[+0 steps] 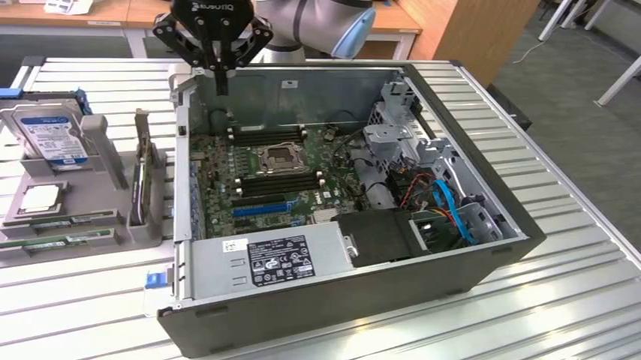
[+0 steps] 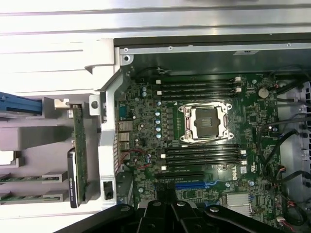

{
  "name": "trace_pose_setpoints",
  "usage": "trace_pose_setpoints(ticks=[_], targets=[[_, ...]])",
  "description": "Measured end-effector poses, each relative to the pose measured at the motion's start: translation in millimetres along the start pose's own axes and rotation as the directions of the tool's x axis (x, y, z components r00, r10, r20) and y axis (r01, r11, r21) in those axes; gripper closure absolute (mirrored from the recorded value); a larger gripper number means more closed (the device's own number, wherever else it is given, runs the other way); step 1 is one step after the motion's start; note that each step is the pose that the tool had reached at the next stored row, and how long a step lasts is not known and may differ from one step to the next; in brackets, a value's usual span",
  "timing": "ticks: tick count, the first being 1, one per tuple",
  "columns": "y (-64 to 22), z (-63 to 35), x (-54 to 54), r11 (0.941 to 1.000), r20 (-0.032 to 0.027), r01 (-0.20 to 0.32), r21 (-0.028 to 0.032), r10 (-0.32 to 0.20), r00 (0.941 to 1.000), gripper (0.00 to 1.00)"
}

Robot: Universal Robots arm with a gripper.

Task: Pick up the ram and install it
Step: 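Reach for the ram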

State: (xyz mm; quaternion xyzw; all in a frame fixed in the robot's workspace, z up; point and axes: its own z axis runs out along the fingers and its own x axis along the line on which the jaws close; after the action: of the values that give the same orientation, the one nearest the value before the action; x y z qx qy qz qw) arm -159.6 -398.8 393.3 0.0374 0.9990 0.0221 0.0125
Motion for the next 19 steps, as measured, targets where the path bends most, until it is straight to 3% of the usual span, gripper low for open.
trace_pose_setpoints(ticks=[19], targets=[[-1.9, -0.7, 25.6, 1.0, -0.0005, 0.0, 0.0, 0.0, 1.0, 0.9]])
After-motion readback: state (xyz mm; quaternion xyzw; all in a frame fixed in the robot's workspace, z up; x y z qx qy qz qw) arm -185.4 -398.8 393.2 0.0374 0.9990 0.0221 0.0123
